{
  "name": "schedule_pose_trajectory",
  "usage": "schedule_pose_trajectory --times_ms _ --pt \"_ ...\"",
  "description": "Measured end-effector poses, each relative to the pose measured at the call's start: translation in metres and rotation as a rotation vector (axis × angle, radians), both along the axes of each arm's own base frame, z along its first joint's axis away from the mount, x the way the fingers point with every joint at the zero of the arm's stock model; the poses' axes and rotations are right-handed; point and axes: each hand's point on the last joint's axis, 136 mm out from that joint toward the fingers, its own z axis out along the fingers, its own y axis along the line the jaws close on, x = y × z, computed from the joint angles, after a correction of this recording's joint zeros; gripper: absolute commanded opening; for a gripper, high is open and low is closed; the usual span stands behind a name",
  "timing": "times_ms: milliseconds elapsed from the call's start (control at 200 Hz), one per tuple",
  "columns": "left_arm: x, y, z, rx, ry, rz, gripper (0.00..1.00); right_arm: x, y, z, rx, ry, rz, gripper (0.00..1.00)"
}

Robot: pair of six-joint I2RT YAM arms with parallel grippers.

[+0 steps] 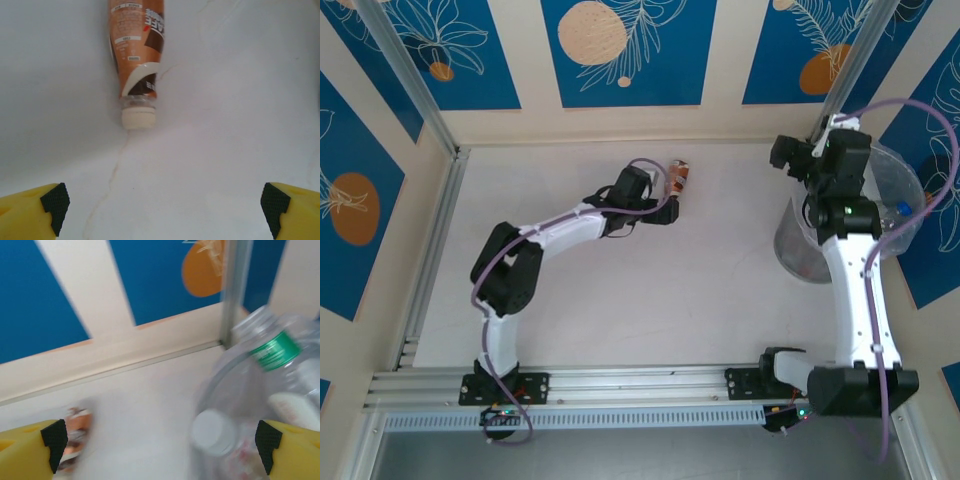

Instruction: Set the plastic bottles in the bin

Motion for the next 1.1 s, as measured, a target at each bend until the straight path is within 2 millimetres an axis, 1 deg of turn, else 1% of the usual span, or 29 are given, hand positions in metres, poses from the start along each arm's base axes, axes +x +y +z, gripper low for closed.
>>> schedule_pose_trajectory --times_ms 110,205,305,405,475,635,810,840,870,910,1000,1100 --pt "0.011 -0.006 -0.019 0.074 0.005 0.0 0.99 -0.019 0.03 -0.003 0.088 -0.013 0.126 0.99" --pt "0.018 -0.009 -0.034 0.129 0.012 0.001 0.99 -0.032 0.049 0.0 0.138 -0.031 0.211 0.99" --pt "0.026 -0.013 -0.044 0.169 0.017 0.006 0.98 -0.043 0.062 0.0 0.181 -0.04 0.275 0.99" --pt "0.036 -0.019 -0.051 0.212 0.029 0.014 0.97 -0.051 0.071 -0.006 0.216 -0.032 0.319 0.99" --pt "0.044 -0.023 -0.055 0.226 0.033 0.02 0.96 -0.054 0.074 -0.012 0.231 -0.02 0.33 0.99" --pt "0.052 -0.03 -0.071 0.257 0.059 0.013 0.93 -0.055 0.075 -0.027 0.25 0.017 0.327 0.99" --pt "0.066 -0.041 -0.088 0.278 0.063 0.011 0.85 -0.056 0.075 -0.027 0.253 0.016 0.325 0.99" --pt "0.068 -0.041 -0.091 0.297 0.059 0.014 0.82 -0.056 0.075 -0.027 0.253 0.016 0.325 0.99" --pt "0.069 -0.041 -0.09 0.301 0.058 0.015 0.79 -0.056 0.075 -0.027 0.253 0.015 0.325 0.99" --pt "0.071 -0.044 -0.087 0.3 0.049 0.011 0.73 -0.056 0.075 -0.027 0.253 0.015 0.325 0.99" --pt "0.071 -0.046 -0.086 0.305 0.045 0.013 0.61 -0.058 0.074 -0.025 0.246 0.008 0.325 0.99" --pt "0.067 -0.045 -0.089 0.323 0.054 0.012 0.52 -0.062 0.073 -0.023 0.234 -0.004 0.322 0.99"
